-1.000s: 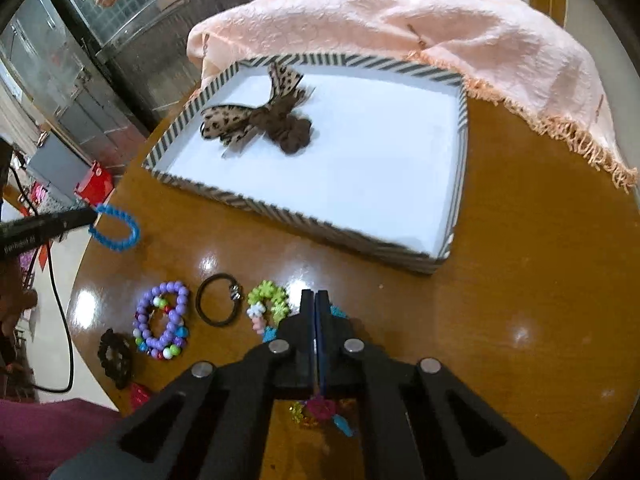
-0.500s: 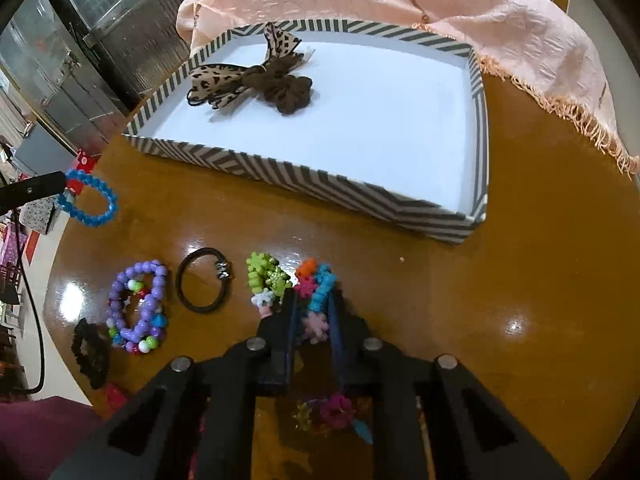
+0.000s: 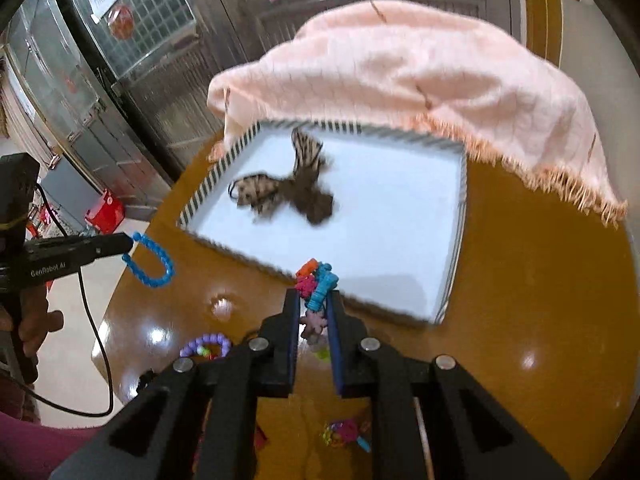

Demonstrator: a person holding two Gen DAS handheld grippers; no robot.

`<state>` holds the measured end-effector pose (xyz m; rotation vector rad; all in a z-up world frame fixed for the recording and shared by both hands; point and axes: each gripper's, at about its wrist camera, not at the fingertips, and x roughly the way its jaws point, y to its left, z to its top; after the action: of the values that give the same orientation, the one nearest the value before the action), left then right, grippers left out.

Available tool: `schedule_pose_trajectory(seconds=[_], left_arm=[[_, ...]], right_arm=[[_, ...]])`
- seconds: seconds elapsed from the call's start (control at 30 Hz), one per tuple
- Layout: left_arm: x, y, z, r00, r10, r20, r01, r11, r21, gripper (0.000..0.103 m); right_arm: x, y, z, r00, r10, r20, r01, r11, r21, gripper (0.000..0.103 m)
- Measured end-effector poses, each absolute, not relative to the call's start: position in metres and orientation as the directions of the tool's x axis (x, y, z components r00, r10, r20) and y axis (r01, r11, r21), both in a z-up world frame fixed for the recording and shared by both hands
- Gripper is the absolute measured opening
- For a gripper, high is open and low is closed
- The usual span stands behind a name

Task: Organize jewelry
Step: 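Carry both bracelets into the striped tray and open both grippers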

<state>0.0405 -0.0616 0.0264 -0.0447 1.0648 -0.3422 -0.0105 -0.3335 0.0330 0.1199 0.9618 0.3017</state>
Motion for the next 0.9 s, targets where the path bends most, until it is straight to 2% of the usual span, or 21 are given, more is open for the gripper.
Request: schedule_pose_trajectory(seconds=[0.4, 0.9], left_arm=[[0.077, -0.08, 0.05, 0.448, -0.351, -0.822, 0.285, 0.928, -0.241, 0.008], [0.118, -0.104, 0.043, 0.446, -0.315, -0.838, 0.275, 0.939, -0.207, 0.008]], right_arm=[[0.03, -0.344, 0.05, 0.583, 0.292, -0.758, -0.178, 0.956, 0.232, 0.013], [0.093, -0.355, 0.029, 0.554, 0.297, -0.778, -0.166, 0.955, 0.246, 0.013]])
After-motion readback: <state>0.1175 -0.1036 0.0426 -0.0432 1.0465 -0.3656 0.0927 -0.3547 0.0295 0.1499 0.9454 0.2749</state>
